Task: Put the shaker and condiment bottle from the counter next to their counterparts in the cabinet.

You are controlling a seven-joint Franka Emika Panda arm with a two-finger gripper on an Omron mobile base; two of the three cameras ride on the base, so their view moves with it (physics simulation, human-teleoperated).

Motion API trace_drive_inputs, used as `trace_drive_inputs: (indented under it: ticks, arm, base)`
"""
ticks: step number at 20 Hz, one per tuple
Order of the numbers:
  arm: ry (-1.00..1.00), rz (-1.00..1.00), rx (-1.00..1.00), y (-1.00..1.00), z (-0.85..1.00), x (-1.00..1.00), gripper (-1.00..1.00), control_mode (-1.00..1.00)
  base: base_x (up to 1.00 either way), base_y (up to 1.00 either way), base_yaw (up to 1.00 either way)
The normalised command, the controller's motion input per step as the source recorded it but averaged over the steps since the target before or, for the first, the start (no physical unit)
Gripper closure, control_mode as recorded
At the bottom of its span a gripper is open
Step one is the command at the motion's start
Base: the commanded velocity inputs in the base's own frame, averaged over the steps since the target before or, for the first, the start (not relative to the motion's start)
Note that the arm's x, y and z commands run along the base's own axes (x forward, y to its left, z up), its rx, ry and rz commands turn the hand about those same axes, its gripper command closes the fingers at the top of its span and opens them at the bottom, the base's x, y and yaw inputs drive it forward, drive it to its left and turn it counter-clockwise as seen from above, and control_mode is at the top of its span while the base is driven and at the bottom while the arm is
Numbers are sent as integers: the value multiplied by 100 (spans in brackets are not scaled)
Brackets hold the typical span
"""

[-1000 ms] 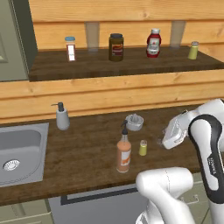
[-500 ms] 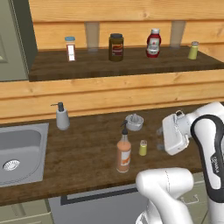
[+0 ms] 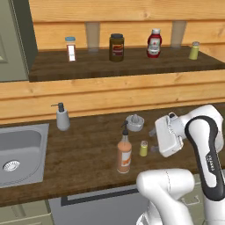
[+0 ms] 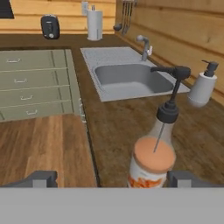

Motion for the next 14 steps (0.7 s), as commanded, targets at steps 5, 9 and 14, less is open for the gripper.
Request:
trace_drive_inputs:
  ticks: [5, 9, 14]
  arm:
    - [0, 0, 0, 0, -6, 17, -100, -100]
    - [0, 0, 0, 0, -16, 28, -100, -100]
    - [0, 0, 0, 0, -12, 42, -100, -100]
  base:
    - [0, 0, 0]
    - [0, 0, 0]
    - [0, 0, 0]
